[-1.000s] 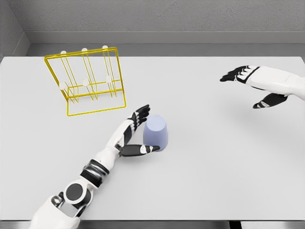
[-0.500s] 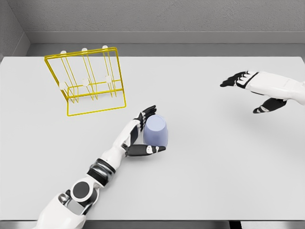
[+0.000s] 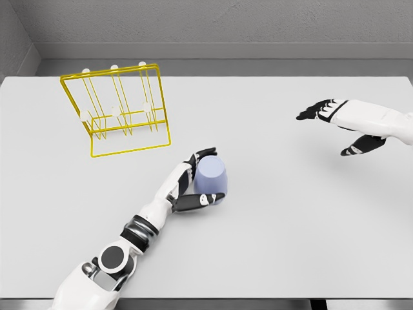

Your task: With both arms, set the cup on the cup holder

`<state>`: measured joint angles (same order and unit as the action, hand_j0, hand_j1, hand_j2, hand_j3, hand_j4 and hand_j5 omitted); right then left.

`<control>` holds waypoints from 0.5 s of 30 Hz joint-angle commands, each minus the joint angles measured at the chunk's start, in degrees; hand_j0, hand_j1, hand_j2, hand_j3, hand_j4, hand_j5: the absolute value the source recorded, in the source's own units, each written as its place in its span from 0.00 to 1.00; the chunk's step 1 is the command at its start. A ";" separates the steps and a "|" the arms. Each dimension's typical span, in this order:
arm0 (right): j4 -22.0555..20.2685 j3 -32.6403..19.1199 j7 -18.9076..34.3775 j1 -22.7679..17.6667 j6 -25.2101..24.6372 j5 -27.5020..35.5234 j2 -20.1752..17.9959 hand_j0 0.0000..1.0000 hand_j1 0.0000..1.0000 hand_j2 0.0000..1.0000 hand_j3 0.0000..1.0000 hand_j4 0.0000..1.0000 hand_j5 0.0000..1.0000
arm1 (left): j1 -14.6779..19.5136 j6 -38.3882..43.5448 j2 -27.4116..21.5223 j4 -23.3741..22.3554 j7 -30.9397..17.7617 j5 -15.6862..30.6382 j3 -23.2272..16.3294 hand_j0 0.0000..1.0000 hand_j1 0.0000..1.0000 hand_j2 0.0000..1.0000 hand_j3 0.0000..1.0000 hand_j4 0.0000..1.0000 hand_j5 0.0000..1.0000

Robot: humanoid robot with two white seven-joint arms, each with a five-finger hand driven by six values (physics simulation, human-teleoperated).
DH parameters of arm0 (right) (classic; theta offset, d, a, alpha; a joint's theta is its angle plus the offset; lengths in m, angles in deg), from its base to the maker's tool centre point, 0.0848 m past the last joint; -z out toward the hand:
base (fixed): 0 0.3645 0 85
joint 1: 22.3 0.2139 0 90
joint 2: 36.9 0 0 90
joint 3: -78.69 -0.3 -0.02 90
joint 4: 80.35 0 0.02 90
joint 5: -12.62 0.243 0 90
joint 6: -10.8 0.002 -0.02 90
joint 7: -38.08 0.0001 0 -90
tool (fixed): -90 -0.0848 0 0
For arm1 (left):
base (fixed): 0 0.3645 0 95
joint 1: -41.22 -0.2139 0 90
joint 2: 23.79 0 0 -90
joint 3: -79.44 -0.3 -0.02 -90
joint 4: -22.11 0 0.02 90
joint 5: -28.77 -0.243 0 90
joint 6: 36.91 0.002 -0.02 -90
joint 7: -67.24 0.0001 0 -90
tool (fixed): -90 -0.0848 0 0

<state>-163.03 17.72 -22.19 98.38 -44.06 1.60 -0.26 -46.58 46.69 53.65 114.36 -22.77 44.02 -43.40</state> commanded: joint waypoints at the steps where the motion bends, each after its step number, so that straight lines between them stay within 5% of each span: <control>1: -0.02 -0.03 -0.03 0.00 -0.14 0.38 -0.07 1.00 1.00 1.00 1.00 1.00 1.00 | 0.00 -0.01 -0.01 0.03 -0.08 0.04 -0.02 0.75 0.75 0.75 0.75 0.75 0.75; 15: -0.02 0.15 1.03 -0.35 -0.14 0.21 -0.07 1.00 1.00 1.00 1.00 1.00 1.00 | 0.00 -0.09 -0.01 0.12 0.10 0.13 0.06 0.70 0.70 0.70 0.70 0.70 0.70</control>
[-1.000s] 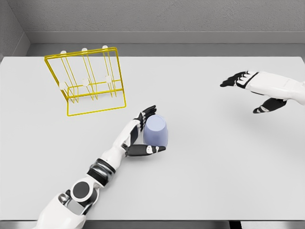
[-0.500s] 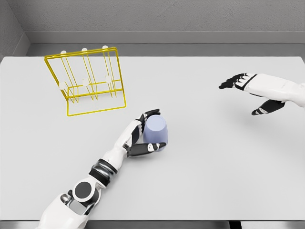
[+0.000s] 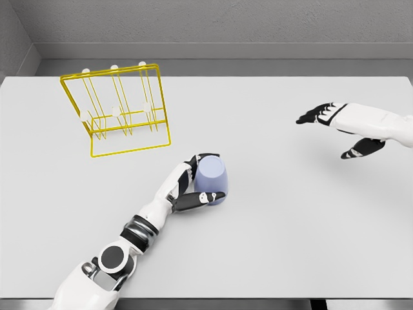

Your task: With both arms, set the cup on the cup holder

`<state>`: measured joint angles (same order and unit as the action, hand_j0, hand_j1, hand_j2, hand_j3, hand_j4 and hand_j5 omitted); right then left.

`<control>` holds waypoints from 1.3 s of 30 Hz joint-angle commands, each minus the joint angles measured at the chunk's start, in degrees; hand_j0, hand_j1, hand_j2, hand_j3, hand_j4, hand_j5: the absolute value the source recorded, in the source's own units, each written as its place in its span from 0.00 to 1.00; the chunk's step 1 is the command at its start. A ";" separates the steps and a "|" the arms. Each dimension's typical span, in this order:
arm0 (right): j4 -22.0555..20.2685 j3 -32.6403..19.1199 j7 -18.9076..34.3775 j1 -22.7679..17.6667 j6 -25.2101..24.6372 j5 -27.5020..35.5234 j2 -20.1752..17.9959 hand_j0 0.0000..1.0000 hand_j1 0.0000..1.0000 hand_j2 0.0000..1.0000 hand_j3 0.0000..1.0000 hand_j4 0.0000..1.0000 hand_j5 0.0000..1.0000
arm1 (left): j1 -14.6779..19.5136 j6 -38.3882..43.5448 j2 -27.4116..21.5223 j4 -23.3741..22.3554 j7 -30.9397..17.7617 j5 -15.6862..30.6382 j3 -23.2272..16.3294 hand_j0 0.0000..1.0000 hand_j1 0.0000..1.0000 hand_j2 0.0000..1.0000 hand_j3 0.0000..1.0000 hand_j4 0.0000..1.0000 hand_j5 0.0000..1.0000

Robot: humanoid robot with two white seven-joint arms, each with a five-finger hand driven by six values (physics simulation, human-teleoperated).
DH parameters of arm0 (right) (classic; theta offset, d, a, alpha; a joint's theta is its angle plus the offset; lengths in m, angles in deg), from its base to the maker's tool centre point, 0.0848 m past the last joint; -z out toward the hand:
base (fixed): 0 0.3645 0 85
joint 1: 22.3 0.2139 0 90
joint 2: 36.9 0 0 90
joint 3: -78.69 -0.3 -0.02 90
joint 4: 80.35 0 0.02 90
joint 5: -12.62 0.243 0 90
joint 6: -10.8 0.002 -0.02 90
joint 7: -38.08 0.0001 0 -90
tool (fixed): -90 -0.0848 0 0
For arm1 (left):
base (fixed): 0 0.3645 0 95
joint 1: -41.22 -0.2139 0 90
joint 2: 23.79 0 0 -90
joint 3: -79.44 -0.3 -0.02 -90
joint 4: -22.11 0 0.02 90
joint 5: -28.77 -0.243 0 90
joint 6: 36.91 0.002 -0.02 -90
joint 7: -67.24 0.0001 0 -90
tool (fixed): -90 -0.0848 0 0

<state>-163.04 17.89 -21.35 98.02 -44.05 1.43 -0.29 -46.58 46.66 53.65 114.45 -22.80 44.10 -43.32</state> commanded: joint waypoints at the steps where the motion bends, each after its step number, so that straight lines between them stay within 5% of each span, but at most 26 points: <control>1: -0.02 -0.02 0.19 0.00 -0.15 0.37 -0.05 1.00 1.00 1.00 1.00 1.00 1.00 | 0.00 -0.07 -0.01 0.12 0.13 0.05 0.07 0.70 0.70 0.70 0.70 0.70 0.70; 21: -0.02 0.07 0.19 -0.09 -0.15 0.37 0.31 1.00 1.00 1.00 1.00 1.00 1.00 | 0.00 -0.69 -0.71 3.46 -0.05 0.23 0.94 0.69 0.69 0.69 0.69 0.69 0.69; 39: 0.07 0.33 0.45 -0.53 -0.15 0.20 0.48 1.00 1.00 1.00 1.00 1.00 1.00 | 0.97 -1.57 0.26 8.56 -0.05 0.76 5.78 0.69 0.69 0.69 0.69 0.69 0.69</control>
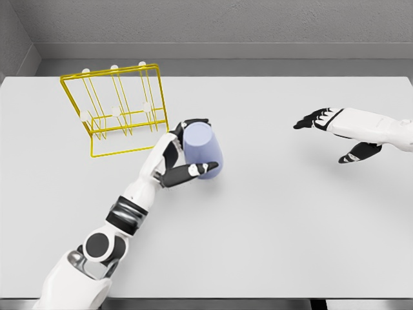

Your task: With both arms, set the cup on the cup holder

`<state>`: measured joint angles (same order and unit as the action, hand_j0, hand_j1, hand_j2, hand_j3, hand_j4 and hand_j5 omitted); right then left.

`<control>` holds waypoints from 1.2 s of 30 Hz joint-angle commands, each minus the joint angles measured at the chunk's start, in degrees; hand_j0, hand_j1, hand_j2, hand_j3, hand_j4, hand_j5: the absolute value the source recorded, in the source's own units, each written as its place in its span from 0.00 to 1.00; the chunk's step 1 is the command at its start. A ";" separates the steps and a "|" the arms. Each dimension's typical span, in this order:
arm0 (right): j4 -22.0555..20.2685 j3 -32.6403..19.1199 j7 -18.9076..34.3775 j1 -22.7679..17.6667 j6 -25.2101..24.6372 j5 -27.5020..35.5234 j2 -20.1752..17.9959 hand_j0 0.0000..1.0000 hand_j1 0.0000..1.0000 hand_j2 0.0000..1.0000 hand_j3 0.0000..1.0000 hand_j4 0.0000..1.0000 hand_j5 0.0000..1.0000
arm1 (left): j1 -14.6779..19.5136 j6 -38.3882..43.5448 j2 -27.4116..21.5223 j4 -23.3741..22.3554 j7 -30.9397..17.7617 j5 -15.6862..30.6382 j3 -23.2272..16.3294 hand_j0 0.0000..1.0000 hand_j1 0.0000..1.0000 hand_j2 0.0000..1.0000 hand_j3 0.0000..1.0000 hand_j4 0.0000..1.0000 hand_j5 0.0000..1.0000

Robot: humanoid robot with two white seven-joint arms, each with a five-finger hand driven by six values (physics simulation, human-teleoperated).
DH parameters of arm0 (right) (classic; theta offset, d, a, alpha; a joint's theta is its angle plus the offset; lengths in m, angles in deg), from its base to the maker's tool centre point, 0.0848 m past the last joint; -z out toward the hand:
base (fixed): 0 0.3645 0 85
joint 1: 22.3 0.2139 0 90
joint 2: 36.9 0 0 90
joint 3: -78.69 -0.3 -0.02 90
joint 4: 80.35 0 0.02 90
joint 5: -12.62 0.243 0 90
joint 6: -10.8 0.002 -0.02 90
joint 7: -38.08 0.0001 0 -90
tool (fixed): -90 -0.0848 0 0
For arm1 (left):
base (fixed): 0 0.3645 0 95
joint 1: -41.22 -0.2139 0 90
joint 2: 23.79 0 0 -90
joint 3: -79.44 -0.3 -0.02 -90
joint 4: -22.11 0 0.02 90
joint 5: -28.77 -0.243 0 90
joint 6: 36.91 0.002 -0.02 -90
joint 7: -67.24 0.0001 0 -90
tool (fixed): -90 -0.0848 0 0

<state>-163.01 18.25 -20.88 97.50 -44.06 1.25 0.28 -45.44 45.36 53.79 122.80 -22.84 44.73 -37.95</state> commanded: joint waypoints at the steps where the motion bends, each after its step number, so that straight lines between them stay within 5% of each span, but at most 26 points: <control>1: -0.04 -0.02 0.34 0.00 -0.15 0.38 0.53 1.00 1.00 1.00 1.00 1.00 1.00 | 0.26 -0.53 0.12 0.20 0.00 0.13 0.85 0.69 0.69 0.69 0.69 0.69 0.69; 36: 0.13 -0.02 0.78 0.00 -0.15 0.12 1.41 1.00 1.00 1.00 1.00 1.00 1.00 | 6.42 -3.70 2.49 -0.59 0.18 -0.22 10.08 0.69 0.69 0.69 0.69 0.69 0.69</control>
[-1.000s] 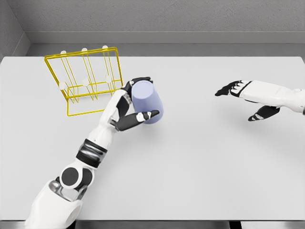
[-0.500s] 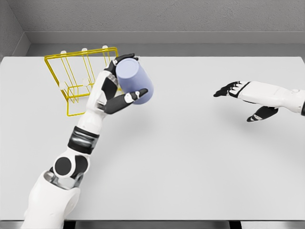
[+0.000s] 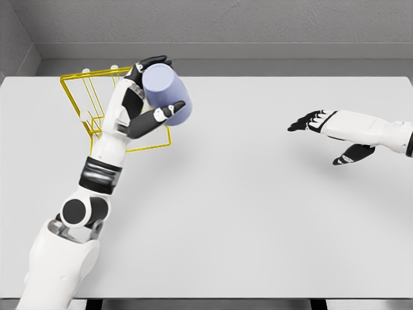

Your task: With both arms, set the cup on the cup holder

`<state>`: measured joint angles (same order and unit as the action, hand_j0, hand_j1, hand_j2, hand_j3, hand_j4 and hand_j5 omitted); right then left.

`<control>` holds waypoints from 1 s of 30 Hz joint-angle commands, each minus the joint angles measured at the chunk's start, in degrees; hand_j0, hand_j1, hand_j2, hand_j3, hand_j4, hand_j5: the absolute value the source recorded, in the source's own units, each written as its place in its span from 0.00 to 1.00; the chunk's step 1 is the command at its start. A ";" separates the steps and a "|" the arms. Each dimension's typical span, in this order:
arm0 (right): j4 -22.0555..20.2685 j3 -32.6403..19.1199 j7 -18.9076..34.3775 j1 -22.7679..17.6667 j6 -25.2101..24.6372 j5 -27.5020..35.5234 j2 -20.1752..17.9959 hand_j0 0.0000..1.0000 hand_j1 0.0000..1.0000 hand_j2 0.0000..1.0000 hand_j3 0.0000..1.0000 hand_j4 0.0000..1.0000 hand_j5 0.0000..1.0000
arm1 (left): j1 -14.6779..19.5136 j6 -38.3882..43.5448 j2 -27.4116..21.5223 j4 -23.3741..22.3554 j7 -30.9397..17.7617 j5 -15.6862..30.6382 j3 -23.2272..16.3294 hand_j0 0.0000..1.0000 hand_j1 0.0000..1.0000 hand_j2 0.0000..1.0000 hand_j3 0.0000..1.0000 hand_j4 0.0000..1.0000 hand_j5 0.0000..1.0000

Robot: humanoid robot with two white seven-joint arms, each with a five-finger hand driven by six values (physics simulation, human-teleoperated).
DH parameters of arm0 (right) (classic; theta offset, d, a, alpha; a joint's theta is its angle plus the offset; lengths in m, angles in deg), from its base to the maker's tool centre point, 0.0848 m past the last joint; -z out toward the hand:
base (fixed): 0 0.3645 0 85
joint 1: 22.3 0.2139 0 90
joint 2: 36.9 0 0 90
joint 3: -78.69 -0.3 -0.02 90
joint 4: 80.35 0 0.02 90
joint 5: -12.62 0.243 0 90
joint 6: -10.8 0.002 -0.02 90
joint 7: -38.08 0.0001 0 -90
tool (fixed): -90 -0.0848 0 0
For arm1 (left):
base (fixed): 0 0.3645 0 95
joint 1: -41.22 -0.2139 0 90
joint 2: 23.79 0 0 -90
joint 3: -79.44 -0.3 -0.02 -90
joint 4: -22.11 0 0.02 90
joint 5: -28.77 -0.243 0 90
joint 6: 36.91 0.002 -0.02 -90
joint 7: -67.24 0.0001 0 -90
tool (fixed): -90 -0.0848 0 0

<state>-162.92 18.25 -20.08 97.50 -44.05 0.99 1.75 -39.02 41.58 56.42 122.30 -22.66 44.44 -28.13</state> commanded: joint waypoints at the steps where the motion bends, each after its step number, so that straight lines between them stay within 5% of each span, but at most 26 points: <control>1: 0.05 -0.02 -0.03 0.00 -0.15 0.38 -0.06 1.00 1.00 1.00 1.00 1.00 1.00 | 0.00 0.09 -0.15 -0.09 -0.01 0.06 0.25 0.69 0.69 0.69 0.69 0.69 0.69; 30: 0.05 -0.02 -0.03 0.00 -0.15 0.38 -0.06 1.00 1.00 1.00 1.00 1.00 1.00 | 2.81 2.11 -0.15 -4.13 -0.18 -0.20 3.15 0.69 0.69 0.69 0.69 0.69 0.69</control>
<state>-162.86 18.25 -20.08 97.50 -44.05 0.99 1.75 -36.21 43.55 56.29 118.79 -22.86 44.17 -25.09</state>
